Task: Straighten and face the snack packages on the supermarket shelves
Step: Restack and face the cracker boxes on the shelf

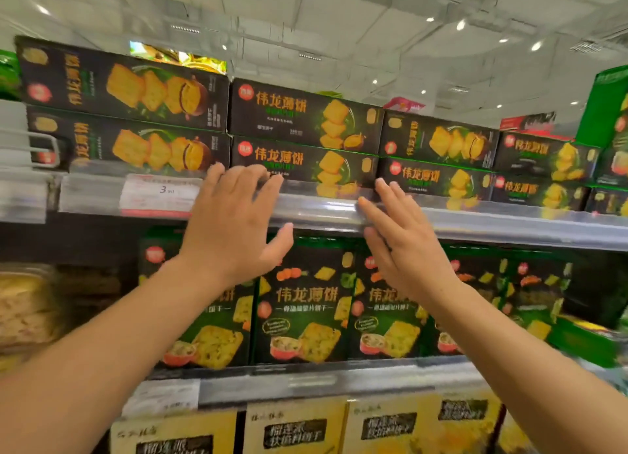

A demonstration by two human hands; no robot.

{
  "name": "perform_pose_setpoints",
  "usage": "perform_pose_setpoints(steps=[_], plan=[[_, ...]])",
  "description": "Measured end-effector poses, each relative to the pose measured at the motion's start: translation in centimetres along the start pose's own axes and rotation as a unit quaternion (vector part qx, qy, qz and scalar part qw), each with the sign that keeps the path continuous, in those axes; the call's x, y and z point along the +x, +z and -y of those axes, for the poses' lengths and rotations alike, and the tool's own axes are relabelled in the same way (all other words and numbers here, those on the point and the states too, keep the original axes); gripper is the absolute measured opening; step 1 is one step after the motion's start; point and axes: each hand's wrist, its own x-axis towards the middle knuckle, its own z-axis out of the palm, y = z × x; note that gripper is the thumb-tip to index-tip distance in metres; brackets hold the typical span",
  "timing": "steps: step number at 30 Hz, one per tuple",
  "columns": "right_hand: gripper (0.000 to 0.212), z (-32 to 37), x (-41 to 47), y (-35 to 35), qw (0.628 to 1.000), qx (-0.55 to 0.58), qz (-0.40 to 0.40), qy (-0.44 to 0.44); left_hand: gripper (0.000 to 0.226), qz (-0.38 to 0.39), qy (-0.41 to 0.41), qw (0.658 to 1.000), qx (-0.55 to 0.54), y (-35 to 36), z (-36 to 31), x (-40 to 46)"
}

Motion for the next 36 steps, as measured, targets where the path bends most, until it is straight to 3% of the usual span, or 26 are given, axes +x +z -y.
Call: perform_pose_setpoints(steps=[4,9,12,16,21,27,32,36], plan=[[0.051,-1.9,-0.7,0.4,0.998,0.002,0.016,-0.061,0.063,-0.016,-0.092,0.996,0.002,0.1,-3.2,1.1],[0.055,-6.0,-3.3,-0.9,0.990,0.043,0.036,-0.126,0.065,-0.007,-0.040,0.999,-0.012,0.2,-8.9,1.5],[0.062,-10.1,-5.1,-2.2,0.998,0.026,0.002,-0.053,0.070,0.043,-0.001,0.999,0.009,1.2,-12.4,1.7],[0.079,-14.3,-6.9,-3.2,0.998,-0.018,0.008,0.057,0.079,0.093,-0.024,0.994,0.054,2.9,-14.4,1.8],[0.099,-16.0,-8.6,-3.6,0.994,-0.064,0.058,0.061,0.086,0.109,-0.057,0.992,0.040,2.8,-14.9,1.3],[0.096,-15.2,-8.5,-4.4,0.990,-0.060,0.085,0.100,0.090,0.117,-0.074,0.990,0.040,2.8,-15.6,1.5],[0.091,-15.8,-8.1,-6.7,0.986,0.008,0.140,0.094,0.086,0.113,-0.112,0.985,0.065,2.4,-18.4,2.6],[0.074,-18.6,-10.9,-9.7,0.988,-0.025,0.137,0.070,0.075,0.107,0.037,0.993,0.026,2.4,-24.1,4.3]])
